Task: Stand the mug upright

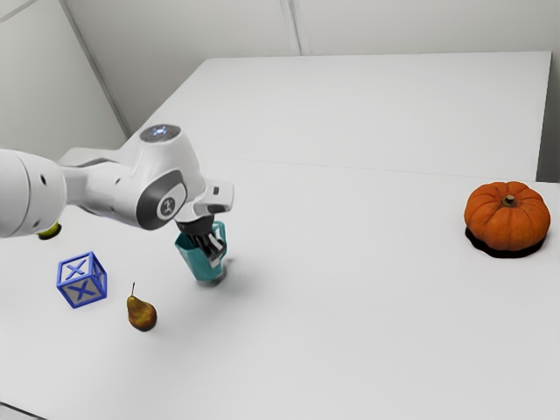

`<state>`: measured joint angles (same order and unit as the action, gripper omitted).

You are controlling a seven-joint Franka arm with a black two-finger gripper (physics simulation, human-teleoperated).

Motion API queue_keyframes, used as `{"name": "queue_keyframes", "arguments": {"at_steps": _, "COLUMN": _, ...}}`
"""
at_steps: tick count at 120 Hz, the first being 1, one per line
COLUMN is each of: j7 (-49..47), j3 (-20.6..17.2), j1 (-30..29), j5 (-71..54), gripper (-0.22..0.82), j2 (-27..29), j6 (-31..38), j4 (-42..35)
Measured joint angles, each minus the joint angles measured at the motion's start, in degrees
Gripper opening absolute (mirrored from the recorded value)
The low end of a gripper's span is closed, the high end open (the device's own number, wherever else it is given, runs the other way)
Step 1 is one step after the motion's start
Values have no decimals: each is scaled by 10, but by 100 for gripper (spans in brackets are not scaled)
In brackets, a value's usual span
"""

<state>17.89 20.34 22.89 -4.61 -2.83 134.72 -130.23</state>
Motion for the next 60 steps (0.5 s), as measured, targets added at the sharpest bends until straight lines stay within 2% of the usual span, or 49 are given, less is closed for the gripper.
{"name": "queue_keyframes", "arguments": {"at_steps": 32, "j7": -29, "j3": 0, "j1": 0, "j5": 3, "gripper": -17, "j2": -3, "j6": 25, "j4": -5}}
{"name": "queue_keyframes", "arguments": {"at_steps": 60, "j7": -37, "j3": 0, "j1": 1, "j5": 10, "gripper": -3, "j2": -3, "j6": 30, "j4": -5}}
